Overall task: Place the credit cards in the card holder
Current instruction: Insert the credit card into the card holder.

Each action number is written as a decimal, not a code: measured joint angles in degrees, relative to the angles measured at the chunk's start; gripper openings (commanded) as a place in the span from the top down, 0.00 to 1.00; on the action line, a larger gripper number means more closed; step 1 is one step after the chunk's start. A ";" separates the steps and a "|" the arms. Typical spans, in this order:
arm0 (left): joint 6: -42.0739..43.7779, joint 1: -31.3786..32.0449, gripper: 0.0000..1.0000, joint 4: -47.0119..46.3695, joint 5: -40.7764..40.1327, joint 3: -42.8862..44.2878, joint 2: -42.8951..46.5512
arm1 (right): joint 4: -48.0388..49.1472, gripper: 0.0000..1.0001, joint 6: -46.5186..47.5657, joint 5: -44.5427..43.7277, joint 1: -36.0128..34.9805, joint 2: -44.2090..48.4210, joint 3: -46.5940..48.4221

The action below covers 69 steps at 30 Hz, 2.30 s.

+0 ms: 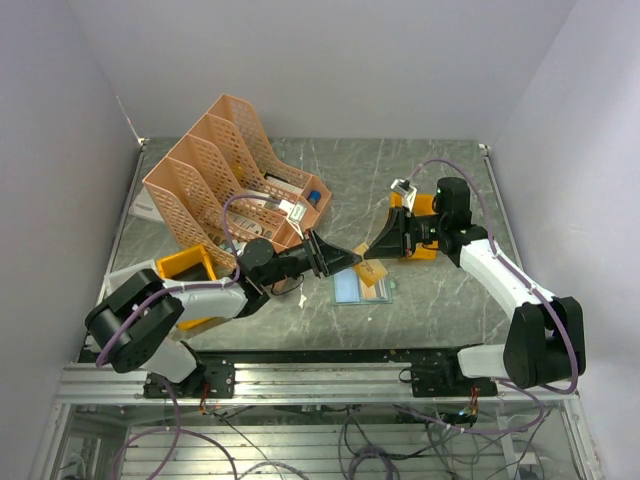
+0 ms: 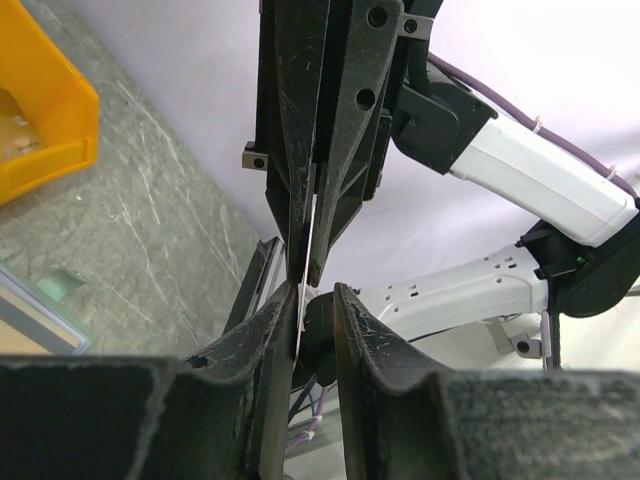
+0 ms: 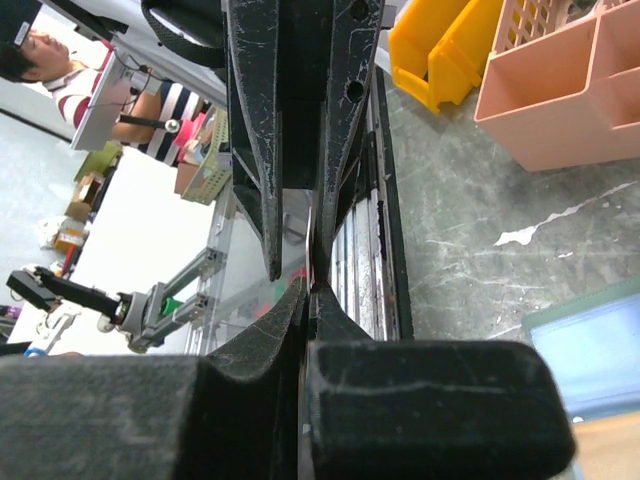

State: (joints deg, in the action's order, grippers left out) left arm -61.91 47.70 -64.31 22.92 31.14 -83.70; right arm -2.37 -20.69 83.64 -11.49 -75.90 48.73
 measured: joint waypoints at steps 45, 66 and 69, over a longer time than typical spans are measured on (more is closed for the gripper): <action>15.74 -5.51 0.93 23.58 11.39 3.17 2.51 | -29.90 0.75 41.62 -21.44 2.82 0.96 12.35; 20.57 -7.56 0.93 37.31 13.99 12.26 -14.27 | -26.12 1.00 66.36 -44.59 -3.26 -2.01 -5.40; 20.87 -7.54 0.93 38.69 13.86 13.31 -15.26 | -25.05 1.00 65.68 -46.07 -4.22 -2.40 -5.44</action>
State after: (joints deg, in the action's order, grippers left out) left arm -41.04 40.16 -25.63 36.77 44.45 -98.96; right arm -27.42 44.99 37.56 -15.70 -78.30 43.29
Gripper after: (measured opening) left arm 0.078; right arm 0.006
